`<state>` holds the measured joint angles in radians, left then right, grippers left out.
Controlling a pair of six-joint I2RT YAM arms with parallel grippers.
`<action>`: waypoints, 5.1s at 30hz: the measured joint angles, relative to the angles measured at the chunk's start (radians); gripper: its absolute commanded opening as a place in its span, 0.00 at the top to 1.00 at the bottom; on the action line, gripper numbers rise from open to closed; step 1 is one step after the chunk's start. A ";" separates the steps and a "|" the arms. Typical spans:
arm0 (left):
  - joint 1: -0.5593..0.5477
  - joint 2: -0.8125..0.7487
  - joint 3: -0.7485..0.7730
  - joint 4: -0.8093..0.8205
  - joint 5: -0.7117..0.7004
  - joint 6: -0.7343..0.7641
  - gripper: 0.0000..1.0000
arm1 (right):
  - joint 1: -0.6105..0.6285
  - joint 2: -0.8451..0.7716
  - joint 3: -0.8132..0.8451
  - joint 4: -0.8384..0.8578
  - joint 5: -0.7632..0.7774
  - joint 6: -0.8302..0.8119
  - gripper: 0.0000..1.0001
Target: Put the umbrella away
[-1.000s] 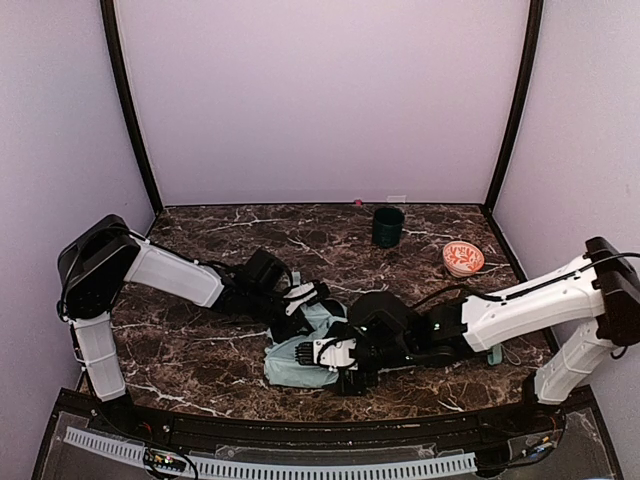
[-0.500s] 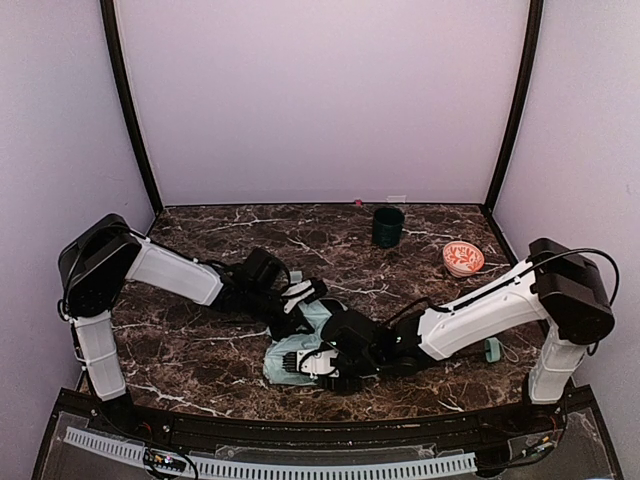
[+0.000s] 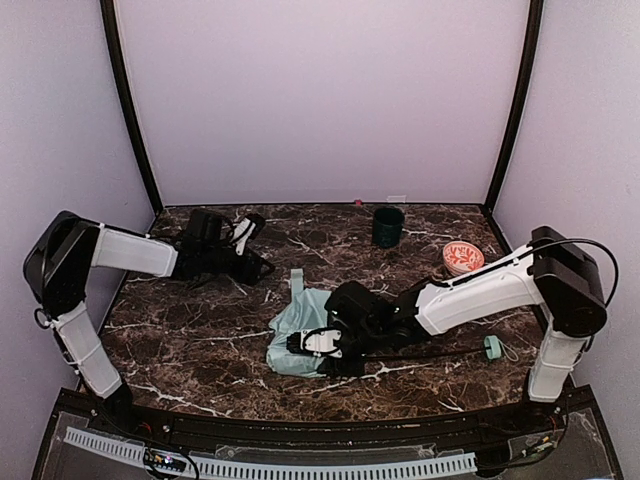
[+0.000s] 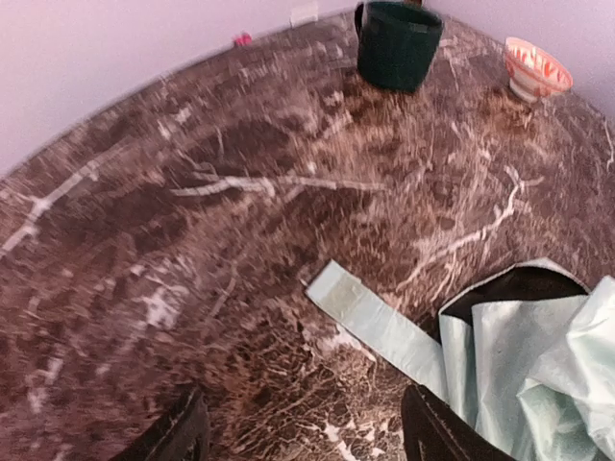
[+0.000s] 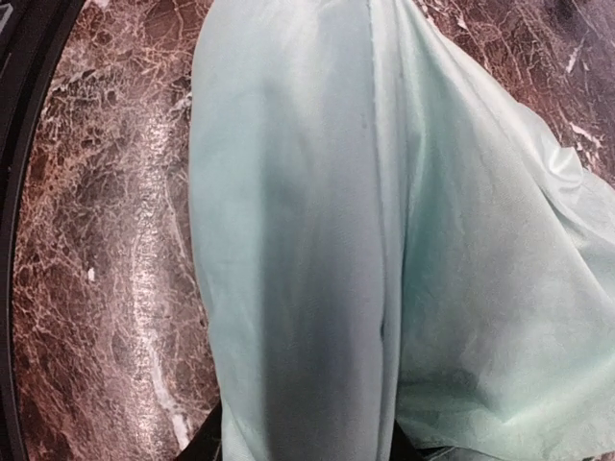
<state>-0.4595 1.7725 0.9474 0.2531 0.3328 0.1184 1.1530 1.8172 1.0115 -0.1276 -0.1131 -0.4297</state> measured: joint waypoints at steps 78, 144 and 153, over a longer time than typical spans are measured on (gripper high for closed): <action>-0.446 0.150 0.124 -0.267 0.113 0.537 0.57 | -0.423 -0.047 0.072 -0.341 -0.522 0.135 0.40; -0.333 -0.438 -0.389 0.167 0.277 0.401 0.12 | -0.237 0.035 0.089 -0.241 -0.293 -0.086 0.91; -0.508 -0.233 -0.269 0.025 -0.003 0.650 0.04 | -0.333 0.225 0.291 -0.433 -0.613 -0.063 0.92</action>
<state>-0.9672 1.5398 0.6788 0.2783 0.3298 0.7689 0.8200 2.0418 1.3025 -0.5610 -0.7261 -0.4931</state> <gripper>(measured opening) 0.946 0.221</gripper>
